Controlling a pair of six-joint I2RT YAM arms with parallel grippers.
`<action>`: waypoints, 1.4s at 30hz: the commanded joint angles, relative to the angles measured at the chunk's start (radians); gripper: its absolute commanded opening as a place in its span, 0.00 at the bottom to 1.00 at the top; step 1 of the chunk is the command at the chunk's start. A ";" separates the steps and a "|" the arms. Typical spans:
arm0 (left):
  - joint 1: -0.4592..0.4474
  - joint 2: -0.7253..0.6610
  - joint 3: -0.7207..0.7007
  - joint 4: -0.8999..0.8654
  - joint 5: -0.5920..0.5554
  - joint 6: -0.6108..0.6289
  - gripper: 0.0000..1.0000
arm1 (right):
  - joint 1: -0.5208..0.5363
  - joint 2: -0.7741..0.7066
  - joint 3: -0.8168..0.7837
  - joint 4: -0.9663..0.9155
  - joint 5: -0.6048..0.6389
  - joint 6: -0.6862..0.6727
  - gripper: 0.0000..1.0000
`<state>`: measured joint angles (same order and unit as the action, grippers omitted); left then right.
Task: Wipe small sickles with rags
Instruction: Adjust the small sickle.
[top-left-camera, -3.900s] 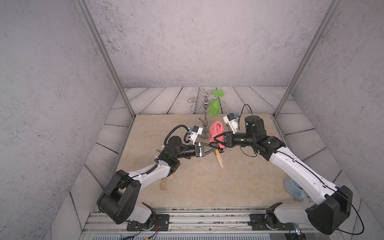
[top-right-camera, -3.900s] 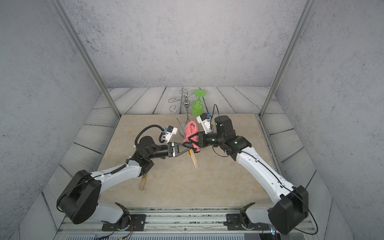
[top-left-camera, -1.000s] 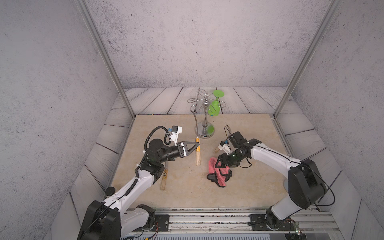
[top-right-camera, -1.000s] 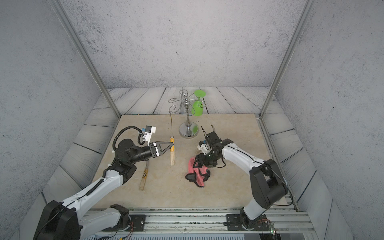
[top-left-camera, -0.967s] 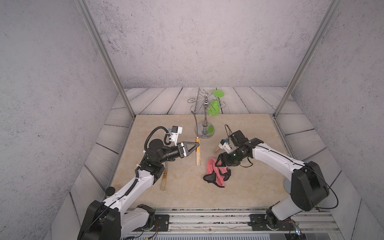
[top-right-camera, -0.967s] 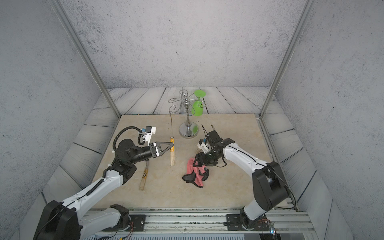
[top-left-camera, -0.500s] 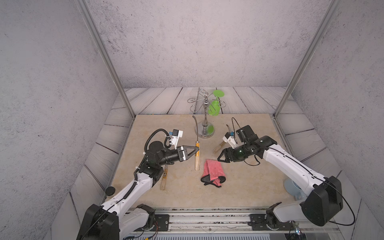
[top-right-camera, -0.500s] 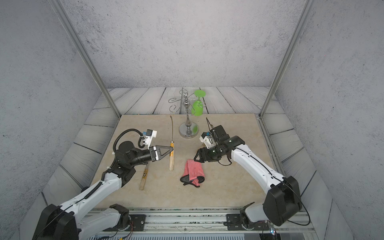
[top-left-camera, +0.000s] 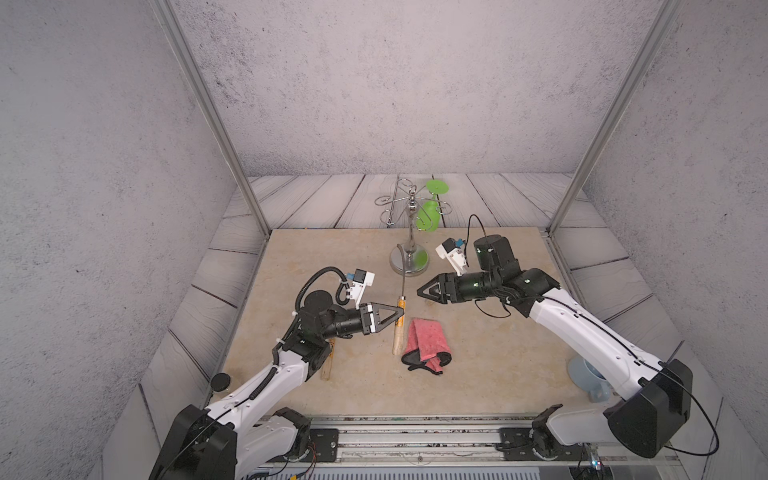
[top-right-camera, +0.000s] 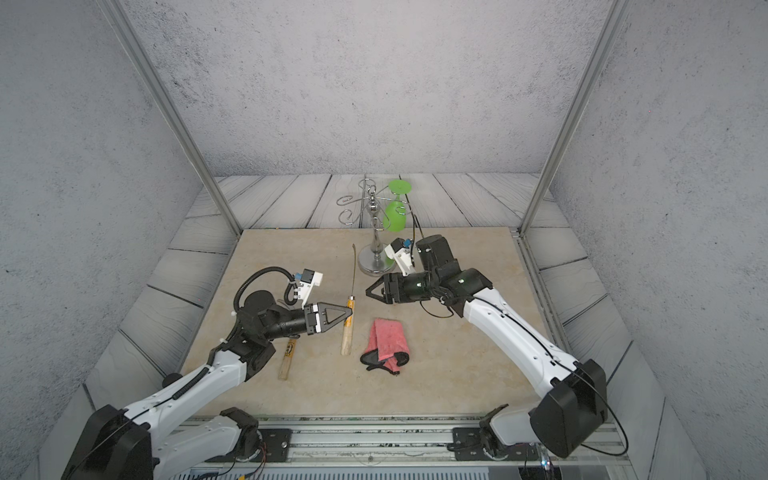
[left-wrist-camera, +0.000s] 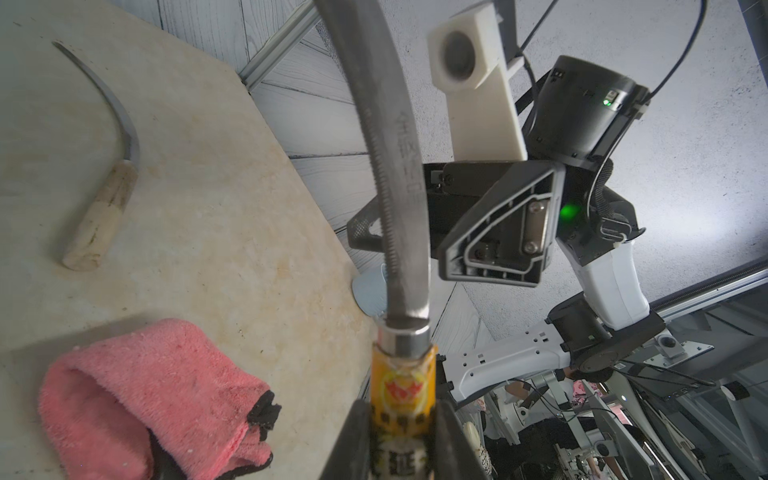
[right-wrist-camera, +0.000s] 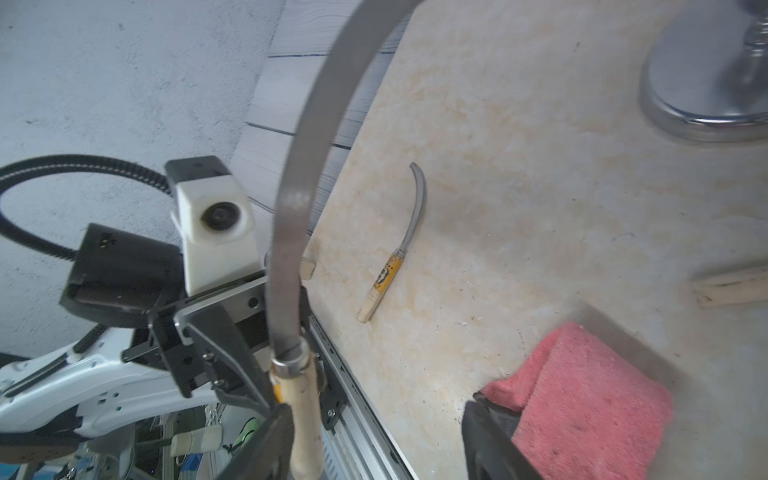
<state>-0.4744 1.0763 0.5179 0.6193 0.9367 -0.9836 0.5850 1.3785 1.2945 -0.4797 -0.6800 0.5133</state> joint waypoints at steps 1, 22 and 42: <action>-0.016 0.015 0.017 0.051 0.017 0.018 0.00 | 0.029 0.050 0.027 0.041 -0.026 0.028 0.65; -0.033 0.063 0.063 0.016 -0.016 0.070 0.00 | 0.112 0.106 -0.015 0.122 0.002 0.086 0.15; -0.079 0.027 0.098 -0.254 -0.080 0.247 0.46 | 0.113 0.073 -0.012 0.280 0.198 0.380 0.07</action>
<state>-0.5419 1.0996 0.5812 0.3782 0.8631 -0.7769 0.6956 1.4723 1.2667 -0.2630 -0.5205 0.8291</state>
